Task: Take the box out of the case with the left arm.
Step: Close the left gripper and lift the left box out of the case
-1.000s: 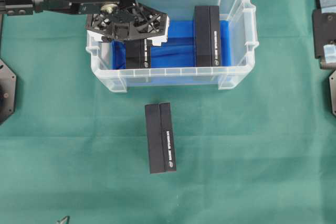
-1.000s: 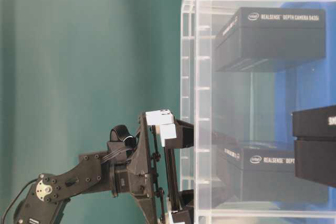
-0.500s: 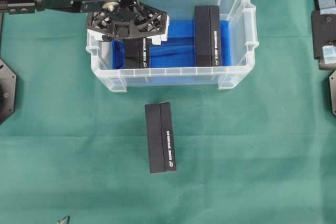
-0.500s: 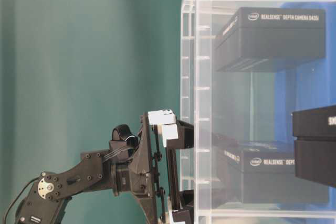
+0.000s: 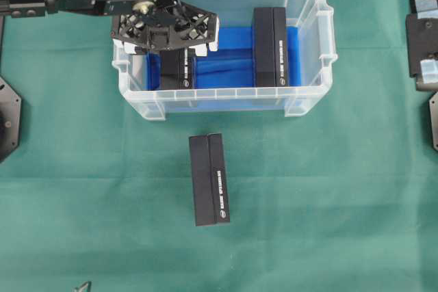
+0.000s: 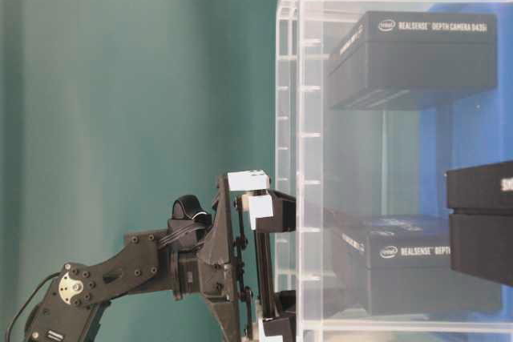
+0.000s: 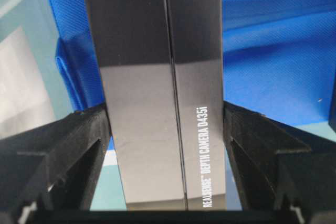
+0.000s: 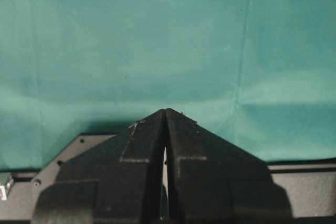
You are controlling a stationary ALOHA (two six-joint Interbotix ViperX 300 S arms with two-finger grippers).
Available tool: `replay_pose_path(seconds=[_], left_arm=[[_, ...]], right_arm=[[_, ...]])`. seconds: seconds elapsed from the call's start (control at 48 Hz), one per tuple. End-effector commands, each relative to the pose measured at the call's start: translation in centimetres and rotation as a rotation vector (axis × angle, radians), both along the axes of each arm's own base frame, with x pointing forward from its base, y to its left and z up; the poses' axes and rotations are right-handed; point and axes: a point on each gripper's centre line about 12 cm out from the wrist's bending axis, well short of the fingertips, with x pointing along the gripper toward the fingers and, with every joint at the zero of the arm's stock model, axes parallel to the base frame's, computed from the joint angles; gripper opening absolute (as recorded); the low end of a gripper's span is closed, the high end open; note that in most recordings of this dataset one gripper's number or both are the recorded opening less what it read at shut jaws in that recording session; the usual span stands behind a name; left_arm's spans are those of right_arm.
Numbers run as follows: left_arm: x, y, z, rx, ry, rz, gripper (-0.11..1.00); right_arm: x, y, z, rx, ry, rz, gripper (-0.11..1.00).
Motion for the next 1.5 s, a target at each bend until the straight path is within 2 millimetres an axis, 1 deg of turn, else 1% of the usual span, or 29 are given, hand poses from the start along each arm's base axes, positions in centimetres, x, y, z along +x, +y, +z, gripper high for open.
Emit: replay_pose_path(seconds=[0.0,0.188,0.417,0.75,1.0,1.084,1.188,1.48], left_arm=[[-0.1,-0.5,1.4,0.003,-0.036,0.001,0.64],[-0.3,-0.8,3.4,0.009,-0.076,0.007,0.64],[-1.1,-0.9,7.2,0.018,-0.101,0.012,0.64],[-3.1,-1.0,16.5,0.049,-0.198,0.024,0.64],[-4.0,-1.2,21.1,0.061,-0.212,0.002,0.64],[-4.2,-1.2,22.1,0.069,-0.224,0.000,0.64],[-4.3,-1.2,22.6,0.073,-0.232,0.000,0.64],[-4.3,-1.2,22.5,0.071,-0.230,0.004,0.64]], right_arm=[[0.2,0.0,0.3,0.001,-0.014,0.001,0.00],[0.2,0.0,0.3,0.001,-0.014,0.001,0.00],[0.2,0.0,0.3,-0.001,-0.014,0.000,0.00],[0.2,0.0,0.3,-0.003,-0.013,0.003,0.00],[0.2,0.0,0.3,-0.003,-0.015,0.003,0.00],[0.2,0.0,0.3,-0.003,-0.013,0.003,0.00],[0.2,0.0,0.3,-0.003,-0.013,0.003,0.00],[0.2,0.0,0.3,-0.003,-0.015,0.002,0.00]])
